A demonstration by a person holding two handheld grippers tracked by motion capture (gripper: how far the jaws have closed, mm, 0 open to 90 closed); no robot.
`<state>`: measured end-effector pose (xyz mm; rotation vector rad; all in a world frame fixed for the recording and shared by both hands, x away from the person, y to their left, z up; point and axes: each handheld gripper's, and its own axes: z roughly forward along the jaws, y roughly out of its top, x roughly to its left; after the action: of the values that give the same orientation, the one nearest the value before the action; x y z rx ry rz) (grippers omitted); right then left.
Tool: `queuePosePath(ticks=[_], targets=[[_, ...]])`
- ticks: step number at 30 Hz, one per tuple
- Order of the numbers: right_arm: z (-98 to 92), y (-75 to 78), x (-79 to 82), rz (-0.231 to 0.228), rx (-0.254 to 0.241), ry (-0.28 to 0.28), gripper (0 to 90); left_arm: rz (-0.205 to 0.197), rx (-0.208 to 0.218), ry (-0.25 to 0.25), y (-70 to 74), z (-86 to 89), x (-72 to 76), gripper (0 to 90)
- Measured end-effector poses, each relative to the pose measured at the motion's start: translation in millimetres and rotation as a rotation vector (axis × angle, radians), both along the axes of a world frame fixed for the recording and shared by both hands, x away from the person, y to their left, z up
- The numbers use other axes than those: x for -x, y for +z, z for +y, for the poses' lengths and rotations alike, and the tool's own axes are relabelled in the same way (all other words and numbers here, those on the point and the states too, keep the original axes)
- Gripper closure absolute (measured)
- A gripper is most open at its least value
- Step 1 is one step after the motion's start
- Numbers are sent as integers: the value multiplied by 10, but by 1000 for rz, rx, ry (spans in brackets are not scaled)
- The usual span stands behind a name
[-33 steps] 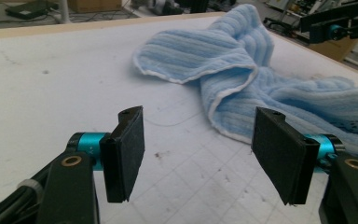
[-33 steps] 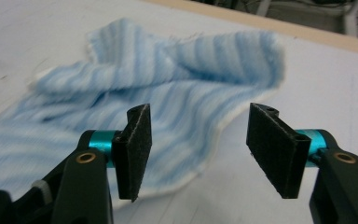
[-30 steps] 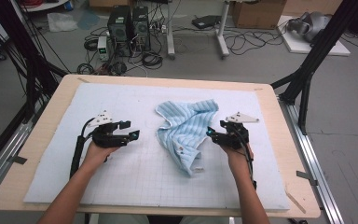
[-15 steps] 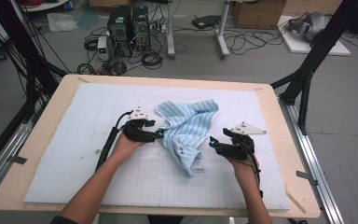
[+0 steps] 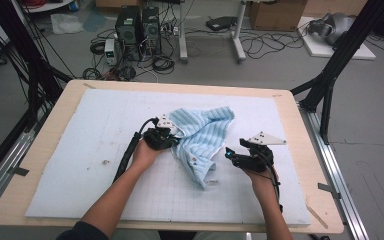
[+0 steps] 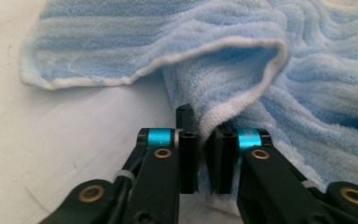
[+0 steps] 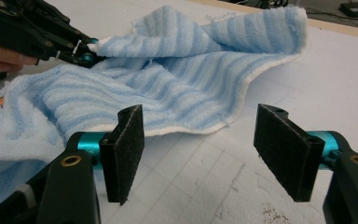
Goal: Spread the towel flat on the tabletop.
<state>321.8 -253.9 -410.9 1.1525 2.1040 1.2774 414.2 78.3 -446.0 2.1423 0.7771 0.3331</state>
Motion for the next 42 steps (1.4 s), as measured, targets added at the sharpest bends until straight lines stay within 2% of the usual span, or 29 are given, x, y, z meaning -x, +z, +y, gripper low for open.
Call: queuePosePath(ticks=[2, 3, 4, 5, 7, 8, 10, 15, 16, 17, 19, 23, 24, 25, 26, 27, 28, 29, 30, 31, 32, 33, 35, 37, 39, 42], targets=[[0, -7, 6, 5, -2, -4, 330, 23, 30, 13, 14, 79, 0, 854], [0, -7, 6, 5, -2, -4, 330, 23, 30, 13, 14, 79, 0, 854], [-2, -10, 9, 8, -2, -2, 330, 39, 68, 16, 23, 169, 3, 854], [-5, -15, 15, 11, -2, -5, 331, 31, 103, 23, 29, 276, 21, 854], [-7, -22, 16, 10, -1, -6, 331, 32, 146, 34, 38, 437, 58, 854], [-5, -27, 18, 14, 2, -6, 331, 32, 146, 34, 38, 437, 58, 854], [2, -36, 14, 15, 3, -5, 331, 17, 181, 52, 71, 604, 116, 854], [55, -40, 17, 20, 4, 5, 332, 13, 223, 86, 91, 926, 196, 854], [69, -42, 15, 21, 6, 7, 332, 13, 223, 86, 91, 926, 196, 854], [81, -48, 9, 19, 11, 12, 332, 1, 244, 98, 95, 1036, 221, 854], [111, -58, 6, 27, 15, 19, 332, -6, 253, 108, 107, 1149, 251, 854], [199, -80, -17, 34, 12, 37, 332, -21, 260, 93, 100, 1200, 306, 849], [235, -87, -29, 39, 8, 42, 332, -29, 262, 95, 95, 1201, 313, 829], [257, -92, -36, 41, 5, 47, 332, -29, 262, 95, 95, 1201, 313, 743], [299, -98, -45, 43, 7, 53, 333, -31, 268, 154, 83, 1200, 317, 573], [335, -103, -54, 48, 7, 59, 334, -31, 268, 154, 83, 1200, 317, 464], [373, -108, -62, 49, 8, 69, 340, -26, 278, 164, 89, 1226, 335, 427], [373, -108, -62, 49, 8, 69, 340, -26, 278, 164, 89, 1226, 335, 425], [465, -113, -80, 58, 4, 86, 345, -49, 293, 164, 107, 1253, 378, 421], [504, -116, -91, 58, -1, 93, 347, -49, 293, 164, 107, 1253, 378, 414], [578, -121, -110, 60, -1, 105, 348, -73, 313, 160, 128, 1301, 437, 410], [648, -126, -126, 64, 2, 110, 362, -73, 313, 160, 128, 1301, 437, 408], [773, -142, -162, 75, 0, 131, 381, -102, 335, 160, 124, 1358, 509, 405], [928, -162, -198, 86, -4, 170, 391, -116, 349, 156, 112, 1397, 540, 397], [1095, -169, -219, 81, 10, 217, 408, -123, 361, 154, 115, 1420, 550, 388], [1246, -207, -264, 94, 66, 250, 440, -123, 367, 157, 110, 1437, 558, 379]])
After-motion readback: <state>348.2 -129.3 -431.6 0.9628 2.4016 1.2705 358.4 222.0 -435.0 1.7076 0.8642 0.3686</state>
